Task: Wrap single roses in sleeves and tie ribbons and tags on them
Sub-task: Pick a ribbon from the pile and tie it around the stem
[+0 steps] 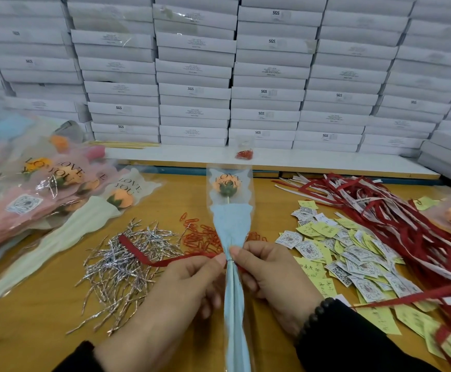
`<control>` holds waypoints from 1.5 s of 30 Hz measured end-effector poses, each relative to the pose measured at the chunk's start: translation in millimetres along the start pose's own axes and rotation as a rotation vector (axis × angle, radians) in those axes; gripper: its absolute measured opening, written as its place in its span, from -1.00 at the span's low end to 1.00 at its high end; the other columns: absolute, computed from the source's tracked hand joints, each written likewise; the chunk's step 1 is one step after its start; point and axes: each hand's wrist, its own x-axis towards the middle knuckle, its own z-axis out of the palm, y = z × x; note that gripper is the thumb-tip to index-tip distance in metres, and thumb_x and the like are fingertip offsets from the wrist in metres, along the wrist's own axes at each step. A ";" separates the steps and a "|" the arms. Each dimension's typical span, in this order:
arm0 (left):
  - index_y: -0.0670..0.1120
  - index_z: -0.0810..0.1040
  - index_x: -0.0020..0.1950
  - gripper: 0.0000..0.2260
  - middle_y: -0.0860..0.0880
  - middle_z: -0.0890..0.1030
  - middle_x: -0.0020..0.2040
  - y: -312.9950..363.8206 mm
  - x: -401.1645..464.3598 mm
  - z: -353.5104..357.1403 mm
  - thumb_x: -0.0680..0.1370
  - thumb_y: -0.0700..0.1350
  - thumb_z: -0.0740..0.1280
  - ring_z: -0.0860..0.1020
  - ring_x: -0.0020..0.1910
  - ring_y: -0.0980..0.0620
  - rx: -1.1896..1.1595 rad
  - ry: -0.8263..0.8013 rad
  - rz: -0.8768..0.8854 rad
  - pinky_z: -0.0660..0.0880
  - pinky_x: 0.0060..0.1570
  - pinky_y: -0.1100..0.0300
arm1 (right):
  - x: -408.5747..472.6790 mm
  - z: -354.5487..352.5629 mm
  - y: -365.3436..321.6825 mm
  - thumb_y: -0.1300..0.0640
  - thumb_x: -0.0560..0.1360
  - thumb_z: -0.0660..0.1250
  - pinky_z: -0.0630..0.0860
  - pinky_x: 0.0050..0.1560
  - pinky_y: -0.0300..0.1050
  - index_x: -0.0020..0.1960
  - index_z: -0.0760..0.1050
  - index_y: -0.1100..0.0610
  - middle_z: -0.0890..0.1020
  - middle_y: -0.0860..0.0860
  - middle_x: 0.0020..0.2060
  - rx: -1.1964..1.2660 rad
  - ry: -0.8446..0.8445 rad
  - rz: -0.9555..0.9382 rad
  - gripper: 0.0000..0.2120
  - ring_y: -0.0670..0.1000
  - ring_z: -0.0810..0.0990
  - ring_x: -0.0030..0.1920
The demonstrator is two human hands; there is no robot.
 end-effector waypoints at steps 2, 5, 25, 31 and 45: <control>-0.15 0.57 -0.40 -0.78 -0.09 0.52 -0.49 -4.3 2.4 1.5 0.45 -0.17 0.34 0.41 -0.58 0.10 -0.178 0.106 0.023 0.30 -0.62 0.33 | -1.2 0.9 -1.0 0.14 0.52 0.30 0.21 -0.57 -0.41 -0.35 0.49 0.16 0.34 -0.08 -0.66 -0.013 -0.014 -0.009 -0.73 -0.16 0.25 -0.63; -0.24 0.62 -0.28 -0.87 -0.11 0.53 -0.48 -6.6 6.9 -2.5 0.44 -0.23 0.36 0.44 -0.57 0.12 -0.247 0.218 0.071 0.32 -0.61 0.35 | -2.3 1.8 -0.9 0.14 0.52 0.31 0.21 -0.58 -0.42 -0.46 0.50 0.07 0.36 -0.07 -0.66 -0.049 -0.021 -0.011 -0.63 -0.16 0.26 -0.65; -0.13 0.66 -0.37 -0.79 -0.14 0.67 -0.30 -1.0 5.3 -3.4 0.42 -0.34 0.39 0.59 -0.31 0.10 0.133 0.066 0.331 0.51 -0.24 0.35 | -2.3 4.4 2.4 0.14 0.56 0.23 0.20 -0.62 -0.36 -0.42 0.43 0.10 0.40 -0.01 -0.65 -0.388 -0.052 0.044 -0.63 -0.14 0.27 -0.71; -0.21 0.59 -0.32 -0.85 -0.17 0.60 -0.33 -2.3 4.6 -8.1 0.46 -0.24 0.40 0.49 -0.33 0.08 0.337 0.027 0.351 0.45 -0.28 0.18 | -2.6 8.9 2.9 0.16 0.61 0.15 0.25 -0.64 -0.28 -0.39 0.39 0.12 0.44 -0.01 -0.64 -0.356 -0.101 0.092 -0.62 -0.09 0.33 -0.68; -0.18 0.61 -0.28 -0.82 -0.03 0.56 -0.40 -0.9 5.8 -13.3 0.51 -0.18 0.36 0.41 -0.42 0.21 0.563 -0.070 0.244 0.35 -0.35 0.36 | -5.9 -12.5 -25.7 0.03 0.44 0.39 0.30 -0.41 -0.45 -0.10 0.63 -0.01 0.48 -0.19 -0.45 -0.905 -0.220 -0.064 -0.92 -0.28 0.44 -0.44</control>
